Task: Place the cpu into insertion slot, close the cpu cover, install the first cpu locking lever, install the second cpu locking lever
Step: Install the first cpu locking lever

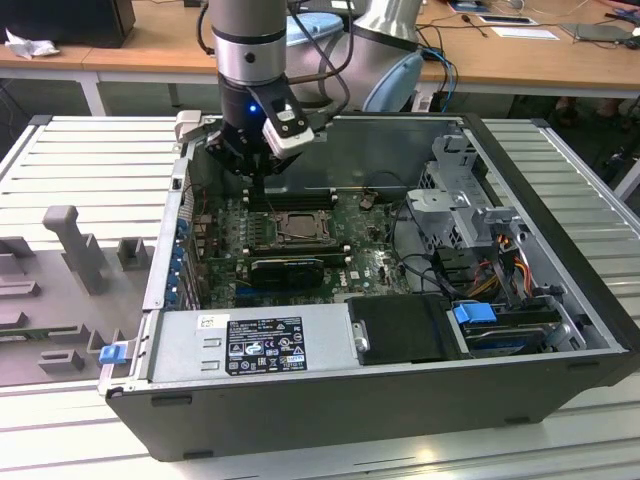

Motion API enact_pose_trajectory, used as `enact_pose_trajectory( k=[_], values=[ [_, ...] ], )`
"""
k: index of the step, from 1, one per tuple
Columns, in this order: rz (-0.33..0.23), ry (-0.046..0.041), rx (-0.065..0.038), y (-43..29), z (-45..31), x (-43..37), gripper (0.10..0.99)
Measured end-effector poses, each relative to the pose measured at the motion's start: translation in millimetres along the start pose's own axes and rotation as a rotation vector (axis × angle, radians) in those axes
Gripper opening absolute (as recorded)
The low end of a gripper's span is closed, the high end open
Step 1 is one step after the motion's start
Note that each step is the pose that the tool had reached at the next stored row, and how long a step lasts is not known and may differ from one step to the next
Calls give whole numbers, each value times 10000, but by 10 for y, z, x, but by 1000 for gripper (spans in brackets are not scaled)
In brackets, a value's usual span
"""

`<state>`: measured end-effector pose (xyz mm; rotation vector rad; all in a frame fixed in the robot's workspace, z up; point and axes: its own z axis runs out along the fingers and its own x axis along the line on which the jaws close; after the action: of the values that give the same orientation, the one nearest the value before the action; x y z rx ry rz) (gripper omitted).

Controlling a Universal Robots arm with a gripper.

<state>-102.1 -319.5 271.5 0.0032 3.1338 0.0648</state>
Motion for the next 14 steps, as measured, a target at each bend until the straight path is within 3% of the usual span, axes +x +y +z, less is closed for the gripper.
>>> enact_pose_trajectory(
  k=[2, 5, 10, 12, 14],
  values=[
    [-25, 3, 1, 24, 26, 70, 106],
    [-67, 3, -1, 119, 81, 105, 106],
    [-113, 6, -3, 284, 129, 109, 106],
    [-129, 5, -3, 309, 133, 109, 106],
    [-144, 6, -5, 321, 135, 50, 106]
  ],
)
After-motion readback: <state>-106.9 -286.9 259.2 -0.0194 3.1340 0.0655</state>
